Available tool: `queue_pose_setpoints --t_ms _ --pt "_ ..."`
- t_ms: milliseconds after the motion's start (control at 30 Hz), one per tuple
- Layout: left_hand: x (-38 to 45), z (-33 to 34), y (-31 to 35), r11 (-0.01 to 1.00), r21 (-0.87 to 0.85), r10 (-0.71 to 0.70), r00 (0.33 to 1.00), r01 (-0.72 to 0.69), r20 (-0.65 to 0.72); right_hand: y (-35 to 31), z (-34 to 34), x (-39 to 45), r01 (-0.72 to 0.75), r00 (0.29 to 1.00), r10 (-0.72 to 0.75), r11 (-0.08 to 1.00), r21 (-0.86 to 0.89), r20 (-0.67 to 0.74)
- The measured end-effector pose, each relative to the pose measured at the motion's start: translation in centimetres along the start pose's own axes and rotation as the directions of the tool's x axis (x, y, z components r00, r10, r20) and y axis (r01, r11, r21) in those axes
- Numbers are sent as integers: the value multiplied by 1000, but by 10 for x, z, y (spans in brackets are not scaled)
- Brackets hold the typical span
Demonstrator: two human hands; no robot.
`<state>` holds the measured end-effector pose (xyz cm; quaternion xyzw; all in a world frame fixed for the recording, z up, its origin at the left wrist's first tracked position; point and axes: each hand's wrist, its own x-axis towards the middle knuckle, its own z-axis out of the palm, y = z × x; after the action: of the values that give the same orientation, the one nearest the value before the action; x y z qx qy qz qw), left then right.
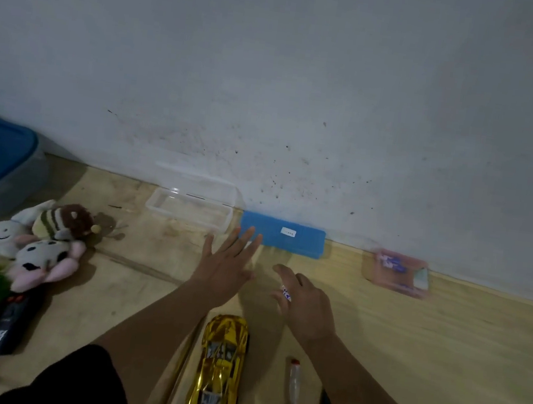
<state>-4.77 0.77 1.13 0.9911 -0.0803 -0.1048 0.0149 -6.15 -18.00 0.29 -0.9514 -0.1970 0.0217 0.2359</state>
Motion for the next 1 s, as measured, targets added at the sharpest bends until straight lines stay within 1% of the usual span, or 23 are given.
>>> queue_pose_setpoints --t_ms 133,200,267,433,533,600,667,733,833,867,1000 --pt "-50 -3 13 988 -151 -12 998 21 62 -20 5 -44 -92 996 92 993 73 1" --pt "-82 1 18 977 -201 -37 991 63 128 -36 14 -74 -142 990 143 985 93 0" --pt "-103 8 27 964 -241 -66 979 112 193 -40 24 -94 -192 981 189 977 96 45" --pt "-147 31 33 949 -263 -108 963 175 248 -58 41 -113 -229 970 222 970 75 95" --pt "-154 36 34 894 -380 -125 946 238 298 -60 40 -111 -225 967 220 974 25 132" --pt "-156 38 30 871 -445 -78 953 207 292 -64 36 -107 -205 964 199 979 19 179" --pt "-157 38 24 839 -522 -24 969 154 247 -68 31 -104 -211 956 192 975 65 223" --pt "-158 34 16 776 -620 20 977 118 212 -73 26 -100 -239 952 195 956 172 237" --pt "-158 22 4 634 -768 61 984 91 167 -84 12 -94 -255 961 192 894 368 199" --pt "-157 17 0 576 -814 69 987 81 147 -88 6 -90 -252 965 193 875 412 179" --pt "-152 -7 -12 277 -959 105 990 66 98 -107 -17 -71 -212 977 161 822 528 141"
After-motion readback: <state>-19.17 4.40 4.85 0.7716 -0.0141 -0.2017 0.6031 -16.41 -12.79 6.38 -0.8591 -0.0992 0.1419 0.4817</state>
